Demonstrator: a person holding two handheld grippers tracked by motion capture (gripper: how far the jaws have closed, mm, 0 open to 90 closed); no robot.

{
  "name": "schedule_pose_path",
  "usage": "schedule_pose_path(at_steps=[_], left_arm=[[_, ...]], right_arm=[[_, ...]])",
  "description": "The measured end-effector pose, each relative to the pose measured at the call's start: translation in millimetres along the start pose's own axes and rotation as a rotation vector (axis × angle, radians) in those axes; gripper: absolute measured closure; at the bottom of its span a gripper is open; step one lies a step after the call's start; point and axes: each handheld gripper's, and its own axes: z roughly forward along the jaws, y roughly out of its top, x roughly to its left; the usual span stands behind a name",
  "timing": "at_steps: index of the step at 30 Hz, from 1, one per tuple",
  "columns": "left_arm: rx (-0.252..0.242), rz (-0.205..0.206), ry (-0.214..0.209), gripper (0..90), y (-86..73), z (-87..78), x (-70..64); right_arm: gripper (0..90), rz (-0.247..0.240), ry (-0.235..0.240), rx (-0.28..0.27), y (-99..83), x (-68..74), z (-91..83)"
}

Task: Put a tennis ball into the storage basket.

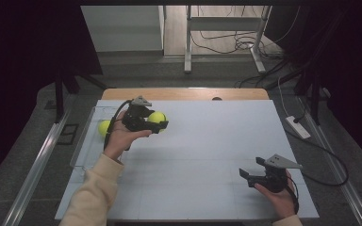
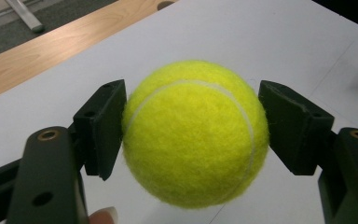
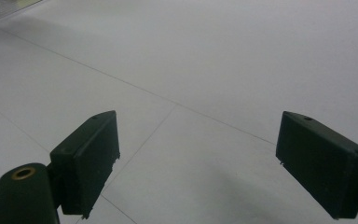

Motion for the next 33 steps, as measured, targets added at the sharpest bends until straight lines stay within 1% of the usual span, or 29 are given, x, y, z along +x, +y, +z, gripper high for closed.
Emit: schedule_pose_path(at_steps=[5, 14, 25, 33], left_arm=[[-0.004, -0.009, 0.006, 28.0, -5.6, -5.8, 4.5], [-0.009, -0.016, 0.017, 28.0, -11.9, -12.5, 8.2], [-0.02, -0.048, 0.038, 28.0, -23.7, -22.5, 17.5], [-0.023, -0.078, 0.059, 28.0, -35.3, -33.5, 27.5]], right_arm=[[13.3, 0.0, 0.0, 0.001, 0.0, 0.3, 0.3], [13.3, -0.001, 0.001, 0.002, 0.1, 0.6, 0.4], [13.2, 0.001, 0.0, -0.003, 0.3, 0.5, 0.1], [13.2, 0.0, -0.002, -0.005, 0.7, 0.9, -0.4]])
